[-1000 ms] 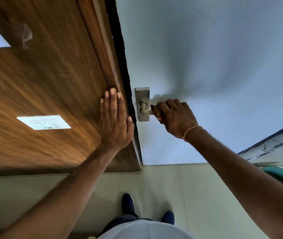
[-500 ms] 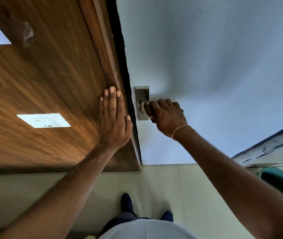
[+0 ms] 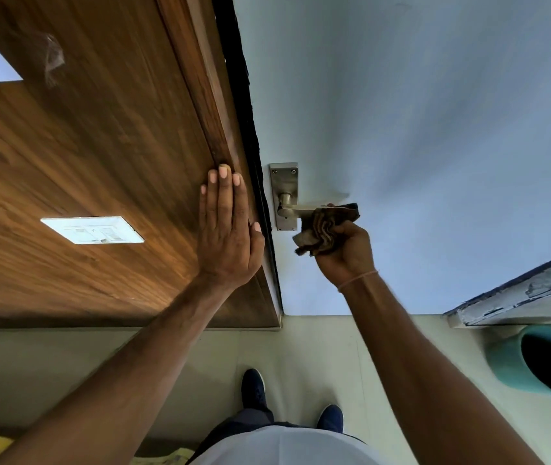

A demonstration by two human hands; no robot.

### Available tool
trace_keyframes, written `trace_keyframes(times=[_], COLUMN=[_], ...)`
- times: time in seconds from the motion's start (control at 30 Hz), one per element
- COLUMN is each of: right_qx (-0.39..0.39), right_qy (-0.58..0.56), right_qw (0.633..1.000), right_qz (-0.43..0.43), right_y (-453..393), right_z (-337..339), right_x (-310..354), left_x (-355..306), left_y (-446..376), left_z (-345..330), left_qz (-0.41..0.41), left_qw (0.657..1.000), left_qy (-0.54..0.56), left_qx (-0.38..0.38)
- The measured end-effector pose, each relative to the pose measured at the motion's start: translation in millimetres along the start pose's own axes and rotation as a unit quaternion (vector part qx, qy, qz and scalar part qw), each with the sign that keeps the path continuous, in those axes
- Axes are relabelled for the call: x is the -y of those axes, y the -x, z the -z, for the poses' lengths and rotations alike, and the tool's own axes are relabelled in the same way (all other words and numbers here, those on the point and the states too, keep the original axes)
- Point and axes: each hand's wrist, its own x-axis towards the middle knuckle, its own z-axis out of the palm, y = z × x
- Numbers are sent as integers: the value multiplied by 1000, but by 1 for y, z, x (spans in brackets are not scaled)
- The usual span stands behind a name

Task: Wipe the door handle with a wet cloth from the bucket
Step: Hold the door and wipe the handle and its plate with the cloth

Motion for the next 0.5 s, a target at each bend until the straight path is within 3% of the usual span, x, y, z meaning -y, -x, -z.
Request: trace_keyframes(times=[0.2,0.4,0.5], right_qx=[-95,-1,-15], right_qy=[-47,-108,-88], right_qw=[993,994,996], right_qz=[-46,-17,-17], right_y=[-4,-15,-19], right_z=[-6,-33,-35], right_x=[-17,-36,-36], left_x=[3,5,5], left_y=[1,1,1], left_z=[-1,-1,-2], left_qz=[-6,-9,-9], left_qw=[1000,1000,1000], left_qy=[-1,-7,-6], left_qx=[2,-2,-3])
